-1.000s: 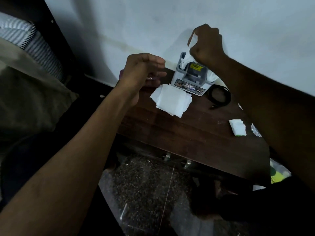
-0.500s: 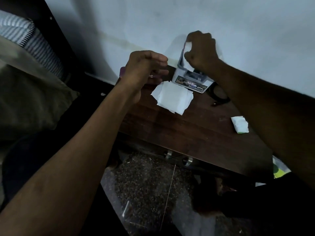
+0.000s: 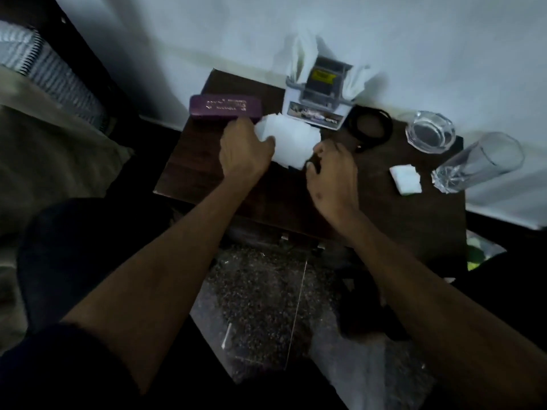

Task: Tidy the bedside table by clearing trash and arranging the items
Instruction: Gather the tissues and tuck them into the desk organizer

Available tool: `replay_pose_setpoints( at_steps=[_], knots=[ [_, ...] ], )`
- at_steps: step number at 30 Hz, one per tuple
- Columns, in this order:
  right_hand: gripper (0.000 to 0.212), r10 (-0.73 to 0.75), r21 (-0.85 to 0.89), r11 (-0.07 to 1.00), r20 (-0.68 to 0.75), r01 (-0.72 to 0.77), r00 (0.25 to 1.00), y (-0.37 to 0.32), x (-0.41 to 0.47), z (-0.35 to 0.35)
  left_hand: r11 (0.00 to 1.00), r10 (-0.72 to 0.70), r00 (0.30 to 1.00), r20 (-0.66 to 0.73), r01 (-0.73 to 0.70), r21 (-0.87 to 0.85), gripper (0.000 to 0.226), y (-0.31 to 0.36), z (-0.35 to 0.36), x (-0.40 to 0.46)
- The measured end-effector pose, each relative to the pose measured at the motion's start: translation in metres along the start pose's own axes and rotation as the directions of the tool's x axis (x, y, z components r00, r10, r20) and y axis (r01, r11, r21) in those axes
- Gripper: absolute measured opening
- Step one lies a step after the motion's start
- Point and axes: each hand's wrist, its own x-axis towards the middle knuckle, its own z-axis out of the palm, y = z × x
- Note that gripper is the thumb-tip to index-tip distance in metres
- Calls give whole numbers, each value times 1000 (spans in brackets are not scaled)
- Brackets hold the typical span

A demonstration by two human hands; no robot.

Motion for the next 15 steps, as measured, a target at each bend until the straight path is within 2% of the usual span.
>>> replay_pose_setpoints(
  at_steps=[4,9,13,15],
  knots=[
    [36,160,82,984,12,-160,987,9,16,9,992,-83,995,-64,88,92,64,8,11,-7],
    [39,246,157,953,91,-258,965,7,35,12,978,-163,985,-62,169,121,70,19,22,-7],
    [35,280,186,935,133,-301,951,7,38,13,969,-213,976,-45,217,114,51,29,28,-7],
    [19,286,191,932,136,-308,949,7,39,13,965,-259,965,-31,260,45,38,32,30,-5]
  ],
)
